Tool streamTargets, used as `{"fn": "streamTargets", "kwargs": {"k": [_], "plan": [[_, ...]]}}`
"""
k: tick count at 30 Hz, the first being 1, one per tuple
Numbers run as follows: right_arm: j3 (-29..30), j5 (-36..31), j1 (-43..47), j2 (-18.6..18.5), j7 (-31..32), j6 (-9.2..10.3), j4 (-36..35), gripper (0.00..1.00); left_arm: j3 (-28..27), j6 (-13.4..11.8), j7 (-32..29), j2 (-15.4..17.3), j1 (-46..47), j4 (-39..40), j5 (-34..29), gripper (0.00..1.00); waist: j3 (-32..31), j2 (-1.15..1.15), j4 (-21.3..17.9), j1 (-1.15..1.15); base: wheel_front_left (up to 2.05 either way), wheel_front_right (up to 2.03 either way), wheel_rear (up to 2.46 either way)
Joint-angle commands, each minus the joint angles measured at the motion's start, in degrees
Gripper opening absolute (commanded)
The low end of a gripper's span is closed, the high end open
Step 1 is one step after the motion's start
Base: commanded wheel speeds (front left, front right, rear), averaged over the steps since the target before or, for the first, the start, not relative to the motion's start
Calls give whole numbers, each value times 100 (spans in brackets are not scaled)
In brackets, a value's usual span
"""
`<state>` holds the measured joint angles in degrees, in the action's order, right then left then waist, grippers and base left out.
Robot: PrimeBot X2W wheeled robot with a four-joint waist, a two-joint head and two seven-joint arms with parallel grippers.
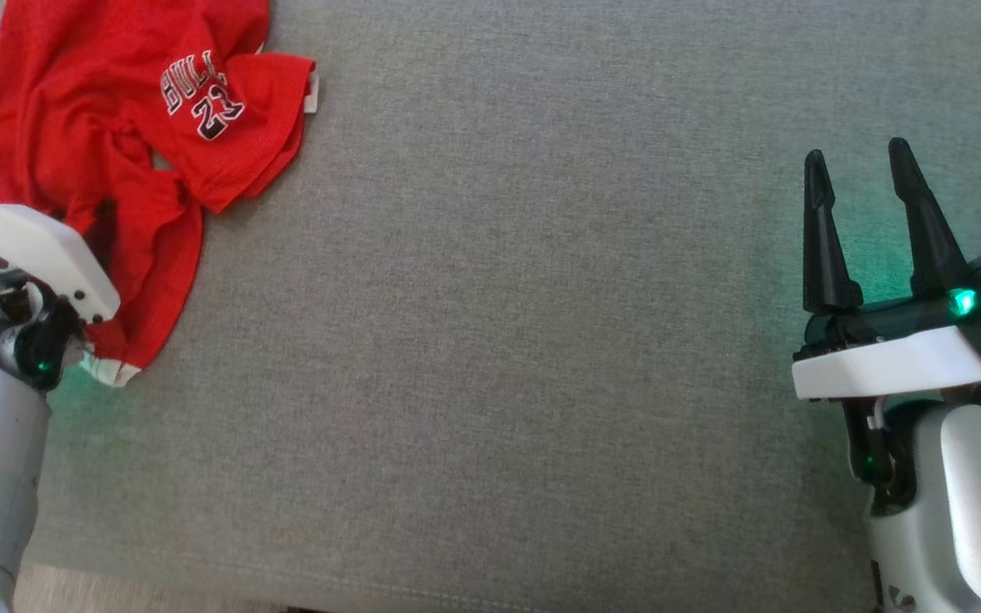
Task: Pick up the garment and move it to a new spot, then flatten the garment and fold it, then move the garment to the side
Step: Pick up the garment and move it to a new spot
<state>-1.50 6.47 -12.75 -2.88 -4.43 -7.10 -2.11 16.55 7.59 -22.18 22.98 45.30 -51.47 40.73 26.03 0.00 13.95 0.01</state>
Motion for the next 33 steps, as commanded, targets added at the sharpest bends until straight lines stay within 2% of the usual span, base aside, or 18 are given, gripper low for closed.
{"fn": "streamTargets", "kwargs": {"k": [1,11,12,18,22,26,33], "plan": [[-156,-48,-80,1,9,-39,-237,100,-45,-11,-49,321,44,56,107,0,-30,0,-19,-1,0,0,0],[-236,76,-26,1,-96,-39,-68,100,251,-10,961,494,93,393,624,0,-421,0,-97,-1,0,0,0],[-275,145,-19,1,-151,-39,13,100,311,-10,1173,480,101,587,756,0,-561,0,-144,-1,0,0,0],[-370,367,37,1,-359,-39,301,100,545,-10,1469,333,54,1520,1287,0,-951,0,-362,-1,0,0,0],[-391,499,70,1,-496,-39,475,100,725,-10,1558,149,-1,2180,1506,0,-1126,0,-562,-1,0,0,0],[-424,604,87,1,-608,-39,627,100,934,-43,1607,-145,-43,2666,1464,0,-1238,0,-809,-1,0,0,0],[-484,790,74,1,-780,-39,817,100,1364,-410,1712,-782,-87,3190,1181,0,-1291,0,-1268,-1,0,0,0]]}}
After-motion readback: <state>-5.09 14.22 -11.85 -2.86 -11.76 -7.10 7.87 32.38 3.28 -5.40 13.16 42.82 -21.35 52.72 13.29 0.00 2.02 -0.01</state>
